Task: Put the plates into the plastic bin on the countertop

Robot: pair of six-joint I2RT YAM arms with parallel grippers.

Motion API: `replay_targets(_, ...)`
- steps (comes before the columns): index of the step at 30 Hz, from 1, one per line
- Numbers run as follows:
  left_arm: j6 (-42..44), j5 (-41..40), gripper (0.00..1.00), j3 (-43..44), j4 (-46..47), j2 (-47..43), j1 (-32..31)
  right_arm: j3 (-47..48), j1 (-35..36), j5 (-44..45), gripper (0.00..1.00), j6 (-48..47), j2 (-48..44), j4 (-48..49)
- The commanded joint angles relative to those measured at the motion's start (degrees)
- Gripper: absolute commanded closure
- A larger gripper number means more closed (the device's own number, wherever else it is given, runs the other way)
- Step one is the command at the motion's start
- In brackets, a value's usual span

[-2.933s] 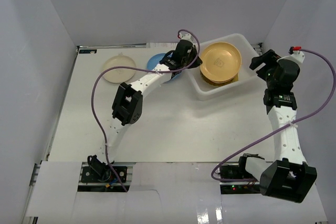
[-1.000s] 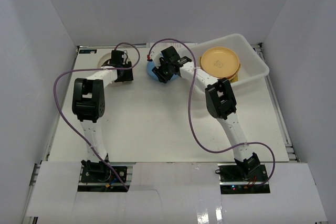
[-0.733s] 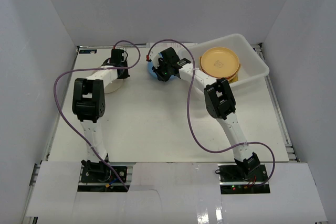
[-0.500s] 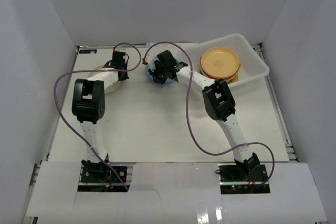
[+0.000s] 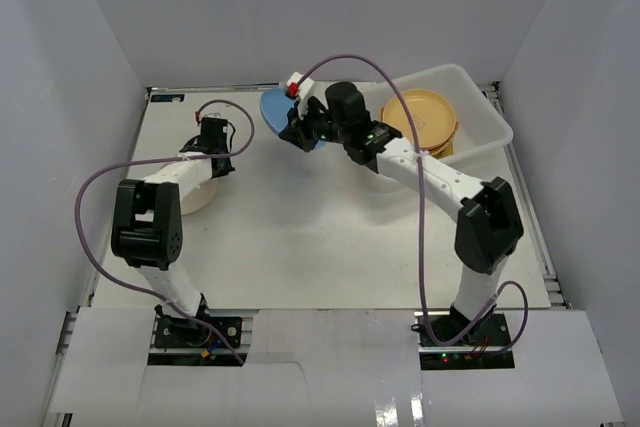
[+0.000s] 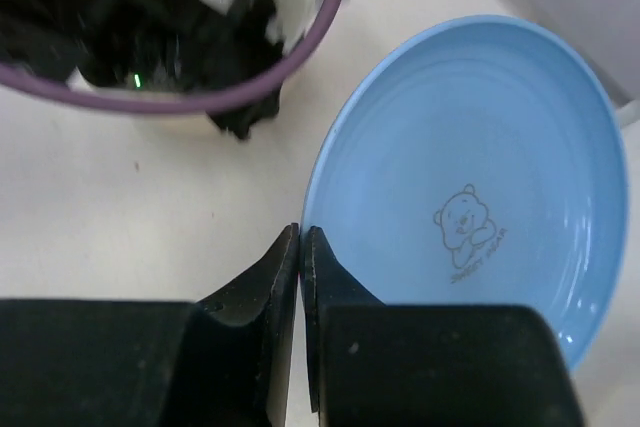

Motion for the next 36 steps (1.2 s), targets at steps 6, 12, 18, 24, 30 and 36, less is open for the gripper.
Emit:
replay_targets(6,-6.6,2.8,1.0,-4.8,-1.1,-13.4,0.3,2.1,-0.8,7.5,0.92,1.0,-12.4,9.4)
replay_targets(12,-6.6,7.8,1.0,-4.7,-0.3,-20.3,-1.1,4.3,-7.7,18.9,0.92,-6.2,-12.7,-2.0)
replay_targets(18,-6.6,10.8,1.0,7.7,-1.2,-23.0,-9.9,-8.2,-20.5,24.8,0.92,-8.2,-14.4,-3.7)
replay_targets(24,-5.2,7.7,1.0,22.7,-2.7,-15.0,-23.0,-11.5,-24.1,23.5,0.92,-9.0,-8.5,-2.2)
replay_targets(30,-2.8,6.2,1.0,37.9,-2.4,-2.3,-30.6,-8.8,-29.2,14.8,0.06,-1.0,-11.9,-1.7)
replay_targets(36,-0.4,5.3,1.0,56.2,-1.2,11.4,-37.9,-10.2,-37.3,17.1,0.05,15.9,-23.9,-1.4)
